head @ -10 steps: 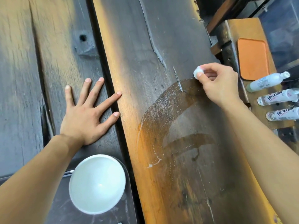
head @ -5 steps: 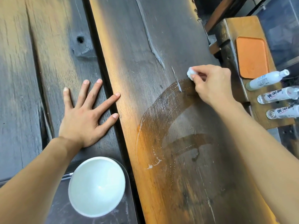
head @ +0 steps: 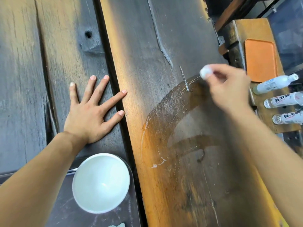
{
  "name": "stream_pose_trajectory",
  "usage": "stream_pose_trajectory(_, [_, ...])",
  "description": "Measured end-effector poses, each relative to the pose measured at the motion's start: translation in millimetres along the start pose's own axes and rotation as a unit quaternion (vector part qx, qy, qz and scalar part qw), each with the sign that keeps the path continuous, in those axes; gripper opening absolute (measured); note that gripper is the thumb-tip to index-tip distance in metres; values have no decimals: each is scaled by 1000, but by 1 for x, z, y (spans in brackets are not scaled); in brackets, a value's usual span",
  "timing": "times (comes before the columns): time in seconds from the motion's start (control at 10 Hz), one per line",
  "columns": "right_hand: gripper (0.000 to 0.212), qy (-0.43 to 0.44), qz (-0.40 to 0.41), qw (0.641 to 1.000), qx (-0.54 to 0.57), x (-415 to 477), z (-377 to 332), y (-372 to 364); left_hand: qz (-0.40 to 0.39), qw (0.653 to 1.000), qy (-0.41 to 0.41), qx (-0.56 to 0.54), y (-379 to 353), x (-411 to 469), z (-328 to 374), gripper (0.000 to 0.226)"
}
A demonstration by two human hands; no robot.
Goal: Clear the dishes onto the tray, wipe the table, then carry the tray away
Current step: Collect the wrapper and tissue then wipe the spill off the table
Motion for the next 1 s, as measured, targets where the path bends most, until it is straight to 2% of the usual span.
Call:
stream_pose_trajectory(0.1, [17, -112, -19, 992, 58, 31, 50, -1, 7, 1000, -3, -1, 0, 0, -1, 63])
stream_pose_trajectory(0.2, [22, -103, -30, 989, 100, 32, 54, -12, 7, 1000, -5, 2, 0, 0, 0, 62])
stream_pose_trajectory(0.3, [22, -82, -8, 993, 90, 30, 51, -15, 6, 1000, -1, 0, -1, -1, 0, 62])
stream_pose_trajectory(0.5, [28, 6, 19, 999, -50, 28, 44, -12, 8, 1000, -1, 2, 1, 0, -1, 62])
stream_pose_trajectory(0.7, [24, -23, 19, 999, -24, 24, 47, -13, 7, 1000, -1, -3, 2, -1, 1, 63])
stream_pose_trajectory(0.8, [17, 9, 4, 999, -30, 7, 22, -20, 6, 1000, -2, -4, 2, 0, 1, 63])
stream_pose_trajectory(0.9, [10, 158, -68, 985, 5, -45, -39, -42, 5, 1000, -1, -5, 2, 0, 1, 63])
stream_pose_trajectory(1.0, [9, 248, -205, 944, 76, -100, -77, -67, 7, 1000, 1, -8, 3, 0, 1, 63])
Point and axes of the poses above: each hand's wrist, its own x-axis towards the middle knuckle, its own y-axis out of the back of the hand, z = x × y, the point moved 10 cm from there along x, towards the middle knuckle, and after that the axes turned 8 degrees about -x, right-handed, at the moved point
